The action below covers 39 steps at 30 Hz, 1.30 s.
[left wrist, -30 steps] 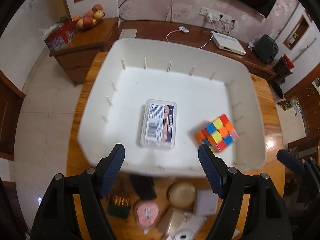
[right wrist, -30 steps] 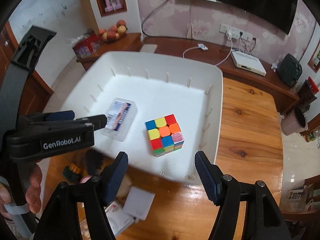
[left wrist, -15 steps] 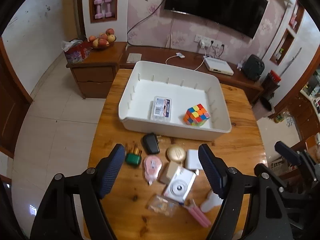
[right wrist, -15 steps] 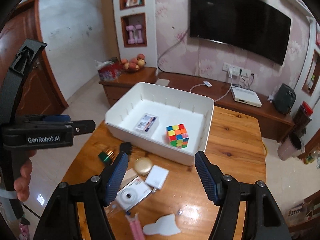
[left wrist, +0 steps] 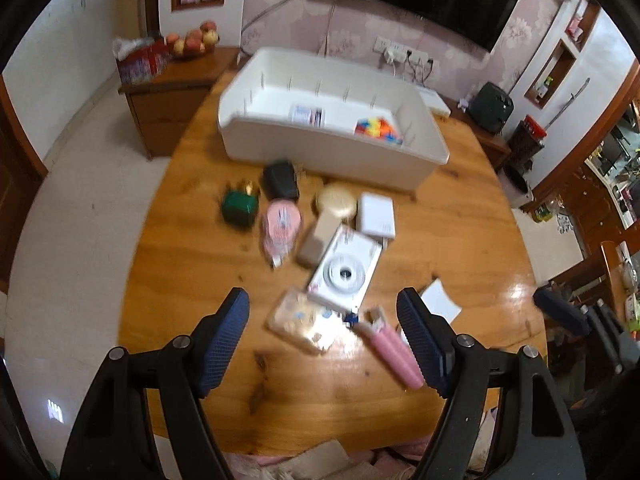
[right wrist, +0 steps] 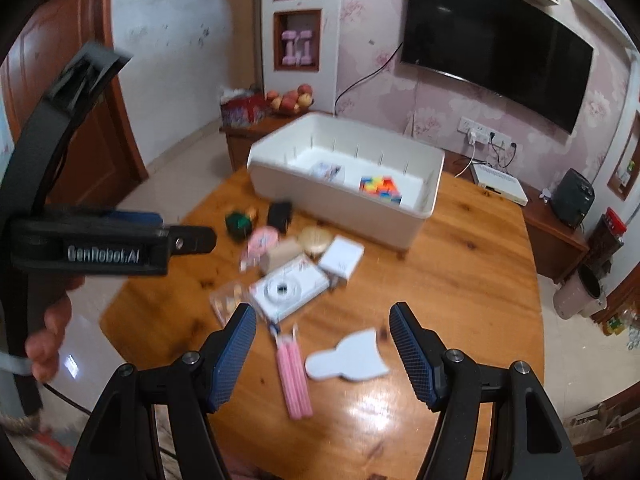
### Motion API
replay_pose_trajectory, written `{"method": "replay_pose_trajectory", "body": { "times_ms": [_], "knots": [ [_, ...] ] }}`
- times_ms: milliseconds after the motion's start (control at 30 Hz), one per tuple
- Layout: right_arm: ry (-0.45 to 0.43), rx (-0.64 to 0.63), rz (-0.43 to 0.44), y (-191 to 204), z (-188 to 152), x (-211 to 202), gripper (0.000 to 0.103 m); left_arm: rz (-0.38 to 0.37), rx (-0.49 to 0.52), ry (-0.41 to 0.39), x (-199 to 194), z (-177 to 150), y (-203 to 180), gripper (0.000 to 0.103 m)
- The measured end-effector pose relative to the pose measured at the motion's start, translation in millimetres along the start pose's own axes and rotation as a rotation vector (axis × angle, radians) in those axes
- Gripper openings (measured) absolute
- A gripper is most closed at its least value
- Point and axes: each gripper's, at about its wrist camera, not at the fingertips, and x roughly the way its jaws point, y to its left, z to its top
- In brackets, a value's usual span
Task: Organize rigid objects
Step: 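Grasp the pink hair rollers with the right tool while the left tool grasps the sticker box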
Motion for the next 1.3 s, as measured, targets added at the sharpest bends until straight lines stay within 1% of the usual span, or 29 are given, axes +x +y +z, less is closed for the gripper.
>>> {"method": "replay_pose_trajectory", "body": {
  "times_ms": [67, 167, 267, 367, 400, 500, 667, 767, 833, 900, 967, 1067, 1167, 1300],
  "knots": [
    [0.037, -0.003, 0.007, 2.9, -15.3, 14.2, 0.07, 0.001, -0.019, 0.023, 12.0, -7.0, 3.9, 0.079],
    [0.103, 0.013, 0.043, 4.9, -34.9, 35.2, 0.07, 0.011, -0.055, 0.054, 29.4, -14.3, 8.1, 0.079],
    [0.162, 0.041, 0.075, 4.8, -51.4, 53.5, 0.07, 0.011, -0.108, 0.086, 47.3, -14.9, 12.4, 0.079],
    [0.225, 0.075, 0.13, 3.2, -61.0, 71.8, 0.069, 0.017, -0.186, 0.137, 67.8, -13.4, 20.2, 0.079],
    [0.242, 0.085, 0.15, 2.2, -63.4, 76.9, 0.066, 0.015, -0.215, 0.153, 74.1, -13.3, 23.6, 0.079],
    [0.271, 0.099, 0.17, -0.6, -67.5, 85.9, 0.065, 0.005, -0.283, 0.2, 89.8, -13.0, 31.7, 0.079],
    [0.288, 0.121, 0.186, -6.6, -69.0, 92.8, 0.065, 0.016, -0.35, 0.253, 109.6, -17.4, 37.6, 0.079],
    [0.299, 0.126, 0.198, -9.4, -70.3, 97.8, 0.065, 0.034, -0.344, 0.236, 108.2, -16.1, 35.3, 0.079],
    [0.308, 0.128, 0.211, -9.7, -70.3, 101.6, 0.065, 0.057, -0.337, 0.245, 109.3, -16.1, 33.4, 0.079],
    [0.32, 0.126, 0.223, -9.1, -70.5, 106.4, 0.061, 0.083, -0.312, 0.245, 107.2, -18.5, 30.9, 0.08],
    [0.338, 0.118, 0.234, -6.5, -70.9, 110.9, 0.058, 0.084, -0.306, 0.258, 104.5, -22.6, 31.6, 0.08],
    [0.356, 0.099, 0.248, -1.3, -71.7, 116.0, 0.057, 0.088, -0.322, 0.279, 97.7, -28.9, 44.0, 0.08],
    [0.368, 0.081, 0.261, 3.9, -71.4, 119.0, 0.053, 0.094, -0.343, 0.291, 91.6, -34.9, 55.1, 0.08],
    [0.38, 0.058, 0.265, 10.0, -71.3, 123.2, 0.052, 0.105, -0.337, 0.292, 88.2, -36.8, 62.3, 0.08]
  ]
}}
